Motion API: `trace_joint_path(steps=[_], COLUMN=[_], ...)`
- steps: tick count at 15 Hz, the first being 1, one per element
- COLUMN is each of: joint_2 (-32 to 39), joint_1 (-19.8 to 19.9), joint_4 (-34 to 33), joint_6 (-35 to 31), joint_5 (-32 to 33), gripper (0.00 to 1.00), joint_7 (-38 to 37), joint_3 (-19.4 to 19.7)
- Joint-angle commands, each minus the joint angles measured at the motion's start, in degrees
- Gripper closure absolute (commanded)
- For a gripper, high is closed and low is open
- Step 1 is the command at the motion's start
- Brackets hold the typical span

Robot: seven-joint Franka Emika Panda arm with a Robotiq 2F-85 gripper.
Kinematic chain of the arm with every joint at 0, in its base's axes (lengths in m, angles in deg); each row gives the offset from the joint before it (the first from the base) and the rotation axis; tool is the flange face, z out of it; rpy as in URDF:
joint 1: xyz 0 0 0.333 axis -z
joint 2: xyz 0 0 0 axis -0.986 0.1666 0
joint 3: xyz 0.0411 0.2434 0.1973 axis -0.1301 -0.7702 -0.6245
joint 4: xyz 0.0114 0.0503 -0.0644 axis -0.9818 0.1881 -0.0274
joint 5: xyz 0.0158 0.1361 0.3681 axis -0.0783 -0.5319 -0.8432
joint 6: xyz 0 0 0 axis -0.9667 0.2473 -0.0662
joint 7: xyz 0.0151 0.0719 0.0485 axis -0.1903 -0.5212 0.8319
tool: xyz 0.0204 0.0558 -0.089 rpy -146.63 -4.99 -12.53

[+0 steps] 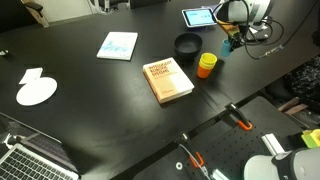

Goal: Stack the cups together.

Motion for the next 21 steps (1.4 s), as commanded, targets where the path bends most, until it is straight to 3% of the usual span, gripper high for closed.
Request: trace_joint_path(steps=[1, 10, 16, 21], joint_2=[-8.85, -27.58, -31.98, -32.43], joint_1=[0.02, 1.02, 0.21, -0.44], joint_4=[5.68, 19.44, 27.54, 30.09], joint_6=[-0.29, 9.65, 6.94, 4.73], joint_5=[1.90, 5.05, 3.73, 3.08], gripper=[0.96, 0.96, 0.95, 0.94], joint_7=[5.69, 28.62, 39.60, 42.23], joint_3=[-1.42, -2.86, -5.43, -8.38])
